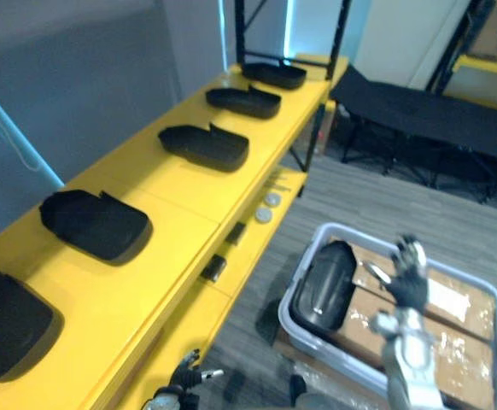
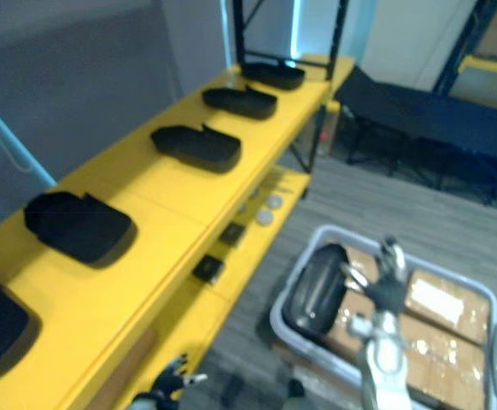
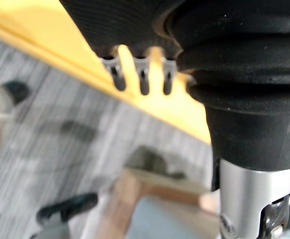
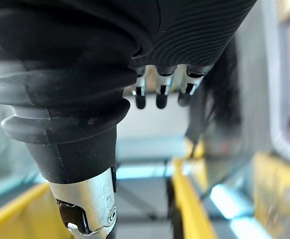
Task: Walk over and take plastic housings, then place them on the shelf
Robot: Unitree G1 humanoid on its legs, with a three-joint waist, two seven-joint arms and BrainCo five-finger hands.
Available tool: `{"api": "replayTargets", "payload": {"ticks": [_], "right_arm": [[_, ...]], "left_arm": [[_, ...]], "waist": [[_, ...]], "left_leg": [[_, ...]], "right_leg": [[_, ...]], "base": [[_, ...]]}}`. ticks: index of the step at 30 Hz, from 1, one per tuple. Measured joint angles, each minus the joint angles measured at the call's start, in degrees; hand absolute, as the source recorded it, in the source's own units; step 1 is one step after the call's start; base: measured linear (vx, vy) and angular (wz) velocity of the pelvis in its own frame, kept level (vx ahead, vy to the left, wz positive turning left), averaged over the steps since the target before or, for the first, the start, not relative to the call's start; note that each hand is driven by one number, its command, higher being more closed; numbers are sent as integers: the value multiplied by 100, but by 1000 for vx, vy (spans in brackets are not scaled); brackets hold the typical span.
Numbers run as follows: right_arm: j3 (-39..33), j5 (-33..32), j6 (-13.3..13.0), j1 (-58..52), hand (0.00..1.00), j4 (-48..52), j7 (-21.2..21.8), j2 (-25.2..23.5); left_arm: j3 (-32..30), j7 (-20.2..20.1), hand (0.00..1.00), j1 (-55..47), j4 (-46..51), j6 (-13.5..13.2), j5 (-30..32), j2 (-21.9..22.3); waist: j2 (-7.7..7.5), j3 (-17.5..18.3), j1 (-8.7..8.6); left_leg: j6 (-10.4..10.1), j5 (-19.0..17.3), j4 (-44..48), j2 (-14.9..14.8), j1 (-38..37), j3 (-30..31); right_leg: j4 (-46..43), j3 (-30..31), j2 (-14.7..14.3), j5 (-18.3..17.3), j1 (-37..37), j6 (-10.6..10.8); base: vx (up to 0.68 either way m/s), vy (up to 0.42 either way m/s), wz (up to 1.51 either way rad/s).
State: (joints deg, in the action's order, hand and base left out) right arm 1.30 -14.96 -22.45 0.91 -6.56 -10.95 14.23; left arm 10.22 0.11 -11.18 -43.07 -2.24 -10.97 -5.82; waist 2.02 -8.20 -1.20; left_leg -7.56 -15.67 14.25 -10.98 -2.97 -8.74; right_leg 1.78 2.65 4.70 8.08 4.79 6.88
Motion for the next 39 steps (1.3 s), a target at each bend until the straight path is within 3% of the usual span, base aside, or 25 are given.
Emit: {"api": "replayTargets", "payload": {"ticks": [1,3,8,12,13,15,16,17,18,20,23,25,26,28,29,31,32,33,34,36,39], "right_arm": [[12,1,-5,66,0,-44,-6,-46],[191,0,-7,22,0,-89,-20,-138],[508,7,-26,22,0,-306,-44,-394],[514,45,-17,-188,0,-575,-382,-618],[515,127,-17,-269,0,-575,-441,-674],[516,115,-20,-360,0,-534,-464,-812],[519,115,-20,-469,0,-509,-395,-871],[520,114,-21,-470,0,-508,-389,-875],[556,112,-25,-460,0,-510,-391,-897],[588,116,-51,-489,0,-512,-408,-948],[959,165,-201,-363,0,-520,-576,-980],[1075,238,-201,-324,0,-523,-681,-1039],[1066,232,-188,-315,0,-553,-743,-1053],[1053,237,-119,-344,0,-559,-868,-1053],[1055,243,-76,-318,0,-559,-920,-1051],[1084,242,138,-343,0,-569,-912,-1077],[1123,243,245,-334,0,-558,-887,-1085],[1128,241,379,-320,0,-550,-784,-1068],[1126,244,460,-304,0,-567,-738,-991],[1039,245,702,-426,0,-629,-559,-665],[926,277,776,-480,0,-694,-519,-527]], "left_arm": [[-17,17,0,-1,-41,-31,9,5],[-187,217,0,-46,-107,-286,-30,-34],[-359,615,0,-62,-276,-766,-310,-55],[-515,586,0,-11,-260,-778,-375,5],[-548,522,0,-9,-249,-766,-346,14],[-539,379,0,-17,-44,-762,-14,-70],[-539,357,0,-2,72,-719,204,-71],[-552,364,0,-9,99,-679,252,-38],[-555,379,0,-26,130,-630,249,20],[-534,455,0,-19,148,-498,196,-14],[-562,593,0,-25,169,-353,2,-160],[-608,579,0,-22,147,-309,-52,-228],[-796,552,0,-16,70,-301,-258,-169],[-1083,466,0,-23,-361,-261,-825,-64],[-1334,482,0,-27,-628,-281,-1024,1],[-1575,547,0,-120,-1088,-366,-1182,-100],[-1781,606,0,-232,-1300,-423,-1272,-75],[-1947,672,0,-381,-1431,-478,-1339,25],[-2058,744,0,-364,-1538,-478,-1415,244],[-2283,845,0,-598,-1612,-533,-1675,581],[-2238,847,0,-757,-1610,-578,-1663,692]], "waist": [[-11,-23,43],[-74,-77,63],[-127,-113,174],[-49,-258,216],[-54,-307,213],[-192,-383,238],[-299,-434,232],[-278,-389,234],[-186,-387,336],[-283,-361,292],[-361,-304,387],[-449,-244,399],[-432,-188,467],[-264,-99,492],[-300,-94,472],[-316,-67,493],[-409,8,495],[-399,4,568],[-171,-80,560],[61,-93,571],[158,-34,499]], "left_leg": [[-46,-97,83,50,2,-3],[125,-370,477,281,85,-21],[269,-738,1234,386,334,97],[293,-755,1541,424,405,667],[328,-800,1568,388,388,670],[331,-821,1521,383,279,545],[380,-797,1519,429,267,470],[446,-761,1431,382,291,380],[536,-626,1217,178,284,138],[531,-278,890,141,303,34],[414,-103,898,-53,544,-14],[320,18,868,-87,726,-59],[221,190,621,-141,728,-168],[215,655,18,-275,615,-491],[180,786,-48,-285,609,-687],[159,784,293,-421,785,-908],[55,765,536,-627,961,-949],[-7,776,504,-749,969,-974],[-18,767,474,-889,950,-837],[-70,910,17,-781,658,-209],[-95,1044,-238,-622,434,49]], "right_leg": [[0,74,9,32,2,51],[5,209,225,127,-60,202],[-12,198,348,146,-115,232],[-321,44,316,117,-198,189],[-528,41,276,51,-144,84],[-723,-149,288,77,-35,74],[-771,-291,298,292,63,-154],[-618,-259,219,582,135,-385],[-782,-313,167,597,269,-572],[-2835,-867,342,-662,545,-779],[-3779,-1020,610,-943,228,-891],[-3401,-1010,746,-908,56,-845],[-3001,-1078,595,-879,75,-813],[-2488,-1017,485,-917,74,-791],[-2662,-1094,662,-1232,173,-787],[-2542,-1386,1009,-1250,108,-591],[-2055,-1487,853,-1337,45,1],[-1364,-1617,627,-1482,-185,282],[-1145,-1627,413,-1322,-287,216],[-917,-1240,167,-1107,-226,87],[-818,-1014,174,-988,-161,91]], "base": [[-65,171,-60],[-80,260,-18],[-35,228,-3],[12,50,30],[-27,19,9],[-69,4,-25],[-131,-3,-53],[-203,20,-81],[-227,48,-66],[-171,42,-37],[-105,-84,-25],[-121,-179,-36],[-104,-165,-70],[-91,-196,-71],[-97,-262,-63],[-114,-279,-65],[-114,-370,-88],[-95,-408,-91],[-90,-358,-81],[-76,-189,-77],[-56,-56,-56]]}}
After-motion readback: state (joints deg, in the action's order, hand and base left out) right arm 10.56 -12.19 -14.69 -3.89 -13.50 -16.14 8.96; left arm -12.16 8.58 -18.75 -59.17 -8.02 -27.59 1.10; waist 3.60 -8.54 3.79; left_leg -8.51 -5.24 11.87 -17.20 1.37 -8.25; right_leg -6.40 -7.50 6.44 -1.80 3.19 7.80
